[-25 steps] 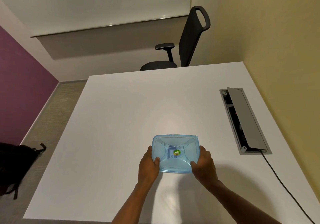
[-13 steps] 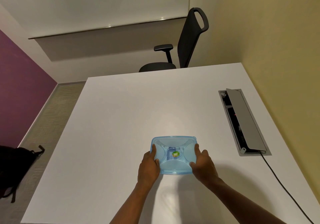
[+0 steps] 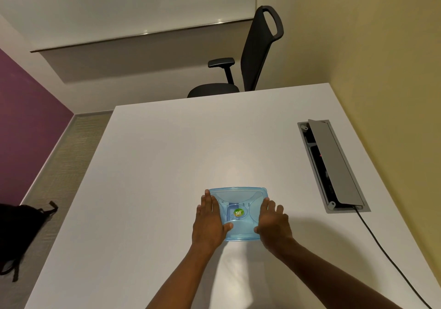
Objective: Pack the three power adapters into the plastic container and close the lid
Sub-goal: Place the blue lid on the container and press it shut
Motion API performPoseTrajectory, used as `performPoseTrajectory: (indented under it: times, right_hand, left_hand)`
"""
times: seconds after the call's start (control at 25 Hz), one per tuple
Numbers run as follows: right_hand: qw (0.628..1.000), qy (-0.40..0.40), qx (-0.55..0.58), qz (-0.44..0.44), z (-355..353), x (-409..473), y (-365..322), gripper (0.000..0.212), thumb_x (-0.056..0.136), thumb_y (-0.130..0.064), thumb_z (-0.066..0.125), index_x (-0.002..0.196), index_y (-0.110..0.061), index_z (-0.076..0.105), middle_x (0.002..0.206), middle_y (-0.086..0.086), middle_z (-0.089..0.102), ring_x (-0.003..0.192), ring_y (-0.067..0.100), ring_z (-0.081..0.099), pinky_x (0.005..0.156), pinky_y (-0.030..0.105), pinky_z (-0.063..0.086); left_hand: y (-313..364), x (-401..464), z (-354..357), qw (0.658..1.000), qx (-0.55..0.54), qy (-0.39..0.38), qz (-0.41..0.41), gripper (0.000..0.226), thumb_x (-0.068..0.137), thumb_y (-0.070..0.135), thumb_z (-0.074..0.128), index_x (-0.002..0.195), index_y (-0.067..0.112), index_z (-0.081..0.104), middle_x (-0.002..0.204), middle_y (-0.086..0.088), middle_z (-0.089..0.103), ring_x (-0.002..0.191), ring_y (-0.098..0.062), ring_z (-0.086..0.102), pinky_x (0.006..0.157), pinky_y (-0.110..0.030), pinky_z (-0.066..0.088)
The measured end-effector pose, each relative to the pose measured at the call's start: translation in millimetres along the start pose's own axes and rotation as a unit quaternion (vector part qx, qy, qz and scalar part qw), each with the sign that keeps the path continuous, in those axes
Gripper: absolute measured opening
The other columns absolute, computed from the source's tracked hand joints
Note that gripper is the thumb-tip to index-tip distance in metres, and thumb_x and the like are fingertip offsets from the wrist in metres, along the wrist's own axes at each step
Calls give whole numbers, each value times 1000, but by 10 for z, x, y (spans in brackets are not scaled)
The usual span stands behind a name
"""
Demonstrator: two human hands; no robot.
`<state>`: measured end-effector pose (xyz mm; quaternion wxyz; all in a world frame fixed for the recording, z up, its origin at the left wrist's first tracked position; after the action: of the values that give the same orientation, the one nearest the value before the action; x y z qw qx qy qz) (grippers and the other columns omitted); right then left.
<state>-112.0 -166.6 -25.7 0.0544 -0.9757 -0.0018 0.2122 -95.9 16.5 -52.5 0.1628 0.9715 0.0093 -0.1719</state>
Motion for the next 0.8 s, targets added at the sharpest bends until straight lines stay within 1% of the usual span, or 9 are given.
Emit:
performPoseTrajectory:
  times: [0.04, 0.16, 0.24, 0.32, 0.4, 0.44, 0.56, 0.64, 0.8]
  right_hand:
    - [999, 15, -41, 0, -30, -14, -39, 90, 41, -35, 95, 114, 9, 68, 106, 17, 71, 83, 33, 70, 65, 32, 56]
    - [990, 110, -58, -59, -154, 45, -159, 80, 29, -21, 98, 102, 3, 75, 107, 23, 73, 92, 42, 72, 71, 43, 61]
    - [991, 87, -57, -81, -190, 77, -198, 83, 25, -20, 99, 100, 6, 75, 106, 26, 72, 94, 42, 71, 72, 43, 61]
    - [993, 0, -80, -86, -127, 131, -192, 105, 40, -27, 98, 123, 19, 55, 130, 41, 51, 119, 52, 55, 96, 45, 53]
    - [992, -28, -59, -109, 22, 243, -157, 119, 68, -27, 87, 147, 15, 9, 155, 39, 6, 145, 53, 11, 119, 47, 24]
    - [992, -51, -44, -107, 80, 277, -143, 121, 73, -27, 84, 149, 10, -2, 158, 34, -5, 146, 50, 0, 122, 47, 15]
    - [992, -51, -64, -100, 102, 321, -178, 122, 73, -28, 83, 149, 9, -4, 158, 33, -5, 147, 49, -1, 122, 48, 10]
    - [991, -50, -83, -96, 108, 329, -203, 120, 74, -27, 83, 149, 9, -4, 158, 34, -4, 147, 49, -1, 121, 48, 8]
    - [992, -63, -72, -87, 140, 344, -199, 118, 77, -25, 81, 149, 8, -7, 158, 32, -6, 147, 48, -4, 121, 49, 8]
  left_hand:
    - [5, 11, 5, 1000, 9, -6, 9, 109, 88, 53, 61, 157, 8, -11, 165, -7, -21, 155, -25, -7, 125, -37, 5]
    - [6, 38, 28, 999, 11, -29, 41, 109, 89, 56, 57, 156, 11, -16, 163, -7, -27, 154, -24, -14, 125, -37, 1]
    - [22, 60, 36, 995, 38, -41, 79, 106, 90, 61, 52, 155, 16, -19, 162, -6, -29, 153, -24, -20, 125, -37, -3]
    - [61, 99, 31, 988, 77, -60, 116, 104, 90, 69, 41, 155, 14, -19, 161, -6, -31, 151, -24, -24, 124, -37, -7]
    - [92, 148, 36, 981, 98, -92, 137, 119, 76, 84, 30, 154, 8, -20, 160, -9, -31, 148, -25, -30, 124, -37, -9]
    - [100, 166, 41, 978, 104, -109, 144, 127, 72, 87, 33, 153, 6, -21, 160, -12, -31, 147, -26, -31, 124, -37, -10]
    - [92, 190, 48, 968, 137, -138, 160, 143, 67, 71, 71, 152, 4, -23, 160, -15, -31, 149, -32, -28, 124, -40, -7]
    - [76, 206, 30, 961, 167, -146, 167, 146, 65, 59, 81, 153, 5, -22, 161, -15, -30, 150, -32, -26, 124, -40, 2]
    - [47, 251, -53, 959, 177, -146, 167, 137, 69, 39, 85, 155, 12, -18, 163, -8, -27, 153, -27, -19, 110, -42, 43]
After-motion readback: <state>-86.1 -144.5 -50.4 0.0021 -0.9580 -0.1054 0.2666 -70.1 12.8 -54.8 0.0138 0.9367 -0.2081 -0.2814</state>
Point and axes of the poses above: each hand's wrist, its own x-axis towards the middle knuckle, its own z-axis out of the palm, y = z × x, the point moved 7 cm from there along x, towards the middle knuckle
